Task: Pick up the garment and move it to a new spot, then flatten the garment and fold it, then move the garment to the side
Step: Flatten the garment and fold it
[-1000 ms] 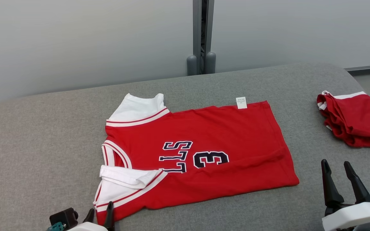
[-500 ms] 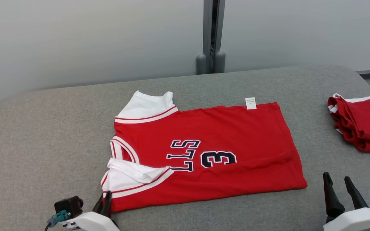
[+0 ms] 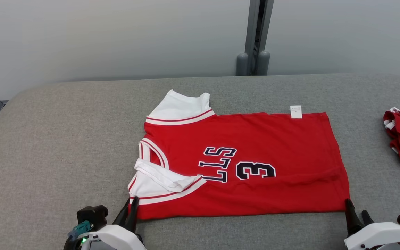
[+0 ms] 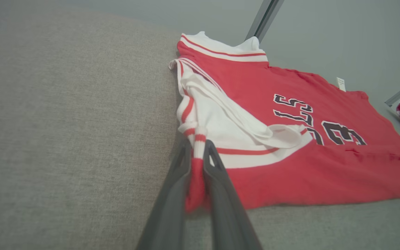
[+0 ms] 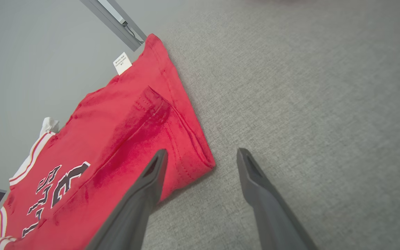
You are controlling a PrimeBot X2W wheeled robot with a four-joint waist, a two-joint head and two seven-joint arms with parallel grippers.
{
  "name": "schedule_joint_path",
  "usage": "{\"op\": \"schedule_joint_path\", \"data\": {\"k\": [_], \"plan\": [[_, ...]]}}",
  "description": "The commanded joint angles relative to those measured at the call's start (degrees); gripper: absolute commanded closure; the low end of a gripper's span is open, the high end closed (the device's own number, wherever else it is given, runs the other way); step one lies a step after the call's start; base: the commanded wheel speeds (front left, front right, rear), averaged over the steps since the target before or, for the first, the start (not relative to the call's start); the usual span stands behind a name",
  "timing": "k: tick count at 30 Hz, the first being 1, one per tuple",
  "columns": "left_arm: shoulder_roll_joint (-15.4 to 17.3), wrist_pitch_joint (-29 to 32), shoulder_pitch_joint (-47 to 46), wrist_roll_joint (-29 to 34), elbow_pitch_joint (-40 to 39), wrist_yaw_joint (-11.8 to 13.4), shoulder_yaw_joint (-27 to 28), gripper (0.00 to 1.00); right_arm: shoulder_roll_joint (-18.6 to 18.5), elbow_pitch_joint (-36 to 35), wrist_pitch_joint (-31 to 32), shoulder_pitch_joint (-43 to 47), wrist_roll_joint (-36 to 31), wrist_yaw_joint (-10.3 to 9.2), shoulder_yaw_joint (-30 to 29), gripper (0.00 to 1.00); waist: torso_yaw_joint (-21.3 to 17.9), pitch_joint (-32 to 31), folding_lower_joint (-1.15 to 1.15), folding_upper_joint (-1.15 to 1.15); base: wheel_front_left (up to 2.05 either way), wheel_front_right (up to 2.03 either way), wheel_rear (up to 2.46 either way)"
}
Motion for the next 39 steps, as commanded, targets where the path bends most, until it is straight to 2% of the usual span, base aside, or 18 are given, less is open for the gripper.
{"op": "schedule_joint_path", "data": {"k": [1, 7, 16, 17, 18, 19, 20, 21, 31, 39], "plan": [[0.2, 0.0, -0.4, 0.5, -0.3, -0.1, -0.1, 1.00, -0.2, 1.2, 0.0, -1.0, 0.5, -0.03, 0.0, 0.00, 0.4, 0.3, 0.00, 0.00, 0.00, 0.00, 0.00], [0.3, 0.0, -1.0, 0.5, -0.8, 0.1, -0.5, 1.00, 0.1, 4.9, 2.3, -3.7, 5.6, -0.03, 1.3, 0.00, 1.2, 0.9, 0.00, 0.00, 0.00, 0.00, 0.00], [0.5, 0.0, -1.4, 0.3, -1.1, 0.3, -0.8, 1.00, -0.4, 6.0, 2.4, -5.4, 9.7, -0.03, 4.6, 0.00, 1.4, 1.2, 0.00, 0.00, 0.00, 0.00, 0.00], [0.5, 0.0, -1.3, 0.2, -1.1, 0.3, -0.8, 1.00, -0.6, 6.0, 2.4, -5.5, 10.1, -0.03, 5.1, 0.12, 1.4, 1.2, 0.00, 0.00, 0.00, 0.00, 0.00], [0.6, 0.0, -1.3, 0.1, -1.1, 0.3, -0.8, 1.00, -0.8, 5.9, 2.0, -5.5, 10.4, -0.03, 5.4, 0.53, 1.3, 1.1, 0.00, 0.00, 0.00, 0.00, 0.00], [0.6, 0.0, -1.2, 0.1, -1.1, 0.4, -0.8, 1.00, -1.2, 5.9, 1.5, -5.6, 10.7, -0.03, 5.7, 0.66, 1.3, 1.1, 0.00, 0.00, 0.00, 0.00, 0.00], [0.6, 0.0, -1.2, 0.0, -1.0, 0.4, -0.9, 1.00, -1.6, 5.9, 0.9, -5.6, 10.8, -0.03, 6.1, 0.97, 1.2, 1.0, 0.00, 0.00, 0.00, 0.00, 0.00], [0.6, 0.0, -1.2, -0.1, -1.0, 0.4, -0.9, 1.00, -1.9, 5.9, 0.4, -5.6, 11.0, -0.03, 6.5, 1.00, 1.2, 0.9, 0.00, 0.00, 0.00, 0.00, 0.00], [1.4, 0.6, 0.2, -0.8, -0.2, 0.8, -0.8, 1.00, -3.9, 4.6, -2.7, -3.0, 14.2, -0.03, 9.4, 1.00, -0.2, -0.5, 0.00, 0.00, 0.00, 0.00, 0.00], [3.0, 3.9, 3.1, -1.9, 0.1, 0.6, -1.4, 1.00, -5.1, 2.1, -4.0, 0.5, 15.5, -0.03, 12.0, 1.00, -2.1, -2.5, 0.00, 0.00, 0.00, 0.00, 0.00]]}}
